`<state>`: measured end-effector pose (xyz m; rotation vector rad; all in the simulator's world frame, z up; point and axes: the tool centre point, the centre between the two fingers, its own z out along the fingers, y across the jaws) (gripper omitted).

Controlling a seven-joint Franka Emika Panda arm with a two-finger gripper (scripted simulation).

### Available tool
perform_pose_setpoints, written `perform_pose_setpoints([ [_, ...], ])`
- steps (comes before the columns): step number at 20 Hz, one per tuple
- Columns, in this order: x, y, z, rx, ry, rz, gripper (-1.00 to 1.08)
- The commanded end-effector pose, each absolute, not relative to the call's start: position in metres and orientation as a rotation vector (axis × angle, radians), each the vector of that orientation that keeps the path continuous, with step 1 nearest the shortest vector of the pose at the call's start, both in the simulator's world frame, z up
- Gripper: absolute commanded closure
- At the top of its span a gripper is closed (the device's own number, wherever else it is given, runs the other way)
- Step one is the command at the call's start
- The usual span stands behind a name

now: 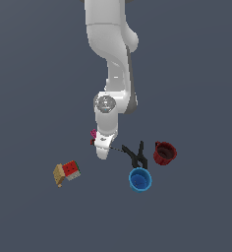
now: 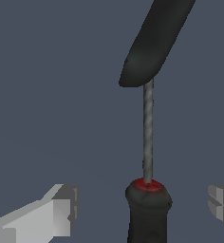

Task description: Pick up a designated object from a clutter of objects.

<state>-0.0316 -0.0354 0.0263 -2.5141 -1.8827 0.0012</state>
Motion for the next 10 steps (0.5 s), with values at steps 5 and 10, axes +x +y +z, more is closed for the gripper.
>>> perform_pose_setpoints([
  [5,-0.031,-0.0355,0.0144,-2.514,-1.885,0.0,-0.92],
  [10,-0.031,-0.0355,0.0144,-2.514,-1.885,0.0,1.08],
])
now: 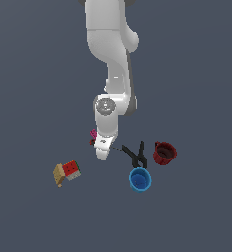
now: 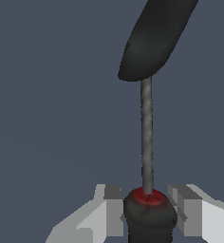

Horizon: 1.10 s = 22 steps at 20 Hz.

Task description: Pick up a designated object from a clutter of objects.

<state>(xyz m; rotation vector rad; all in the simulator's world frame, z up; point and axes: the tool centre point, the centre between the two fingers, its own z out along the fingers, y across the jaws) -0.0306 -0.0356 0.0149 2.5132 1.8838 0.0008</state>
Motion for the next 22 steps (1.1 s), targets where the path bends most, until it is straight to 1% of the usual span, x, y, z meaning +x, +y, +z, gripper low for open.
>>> perform_pose_setpoints([
  [1,-0.031,-0.035,0.014,2.513,1.884,0.0,1.08],
  [12,-0.032,-0.038,0.022,2.513,1.884,0.001,1.08],
  [17,-0.036,-0.045,0.04,2.513,1.884,0.001,1.08],
  [22,-0.043,-0.054,0.069,2.513,1.884,0.0,1.08],
])
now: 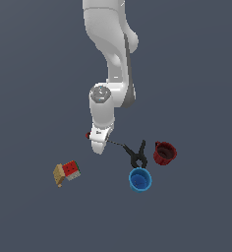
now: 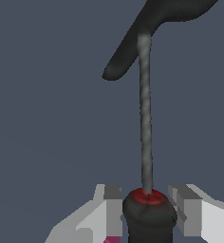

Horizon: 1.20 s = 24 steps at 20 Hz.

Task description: Pick up a designated object from a clutter of objects.

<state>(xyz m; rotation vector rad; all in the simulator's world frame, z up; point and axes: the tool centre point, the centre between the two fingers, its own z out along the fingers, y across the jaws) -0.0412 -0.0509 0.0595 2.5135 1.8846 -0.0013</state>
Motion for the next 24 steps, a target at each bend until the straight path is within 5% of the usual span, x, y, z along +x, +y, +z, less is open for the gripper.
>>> perform_pose_setpoints([
  [1,-0.044,-0.057,0.077,2.513,1.884,0.0,1.08],
  [24,-0.086,-0.126,0.287,2.514,1.887,0.005,1.08],
])
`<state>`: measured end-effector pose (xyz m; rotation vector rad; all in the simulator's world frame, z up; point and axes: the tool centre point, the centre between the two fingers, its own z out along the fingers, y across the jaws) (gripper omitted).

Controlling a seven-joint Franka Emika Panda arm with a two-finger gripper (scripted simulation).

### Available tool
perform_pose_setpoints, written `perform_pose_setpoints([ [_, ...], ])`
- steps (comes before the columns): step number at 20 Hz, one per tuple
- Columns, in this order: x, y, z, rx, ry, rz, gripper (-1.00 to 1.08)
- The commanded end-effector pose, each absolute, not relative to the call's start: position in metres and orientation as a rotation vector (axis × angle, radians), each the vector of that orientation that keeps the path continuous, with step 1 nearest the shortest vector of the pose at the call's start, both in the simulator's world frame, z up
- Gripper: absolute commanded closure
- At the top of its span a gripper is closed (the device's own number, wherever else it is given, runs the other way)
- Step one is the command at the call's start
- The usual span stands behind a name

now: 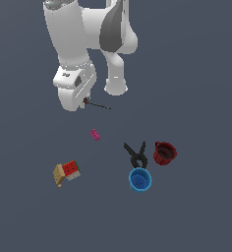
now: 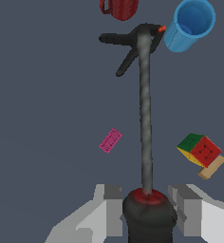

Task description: Pick up a designated object from a clutter of objects.

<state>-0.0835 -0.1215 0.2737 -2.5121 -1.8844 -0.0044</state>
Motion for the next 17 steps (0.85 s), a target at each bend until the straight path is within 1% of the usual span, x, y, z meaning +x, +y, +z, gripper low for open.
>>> perform_pose_setpoints([
  [1,-0.088,-0.128,0.295,-2.512,-1.884,-0.003,1.08],
  [9,-0.094,-0.144,0.34,-2.513,-1.884,-0.002,1.08],
  [17,-0.095,-0.15,0.354,-2.514,-1.884,0.0,1.08],
])
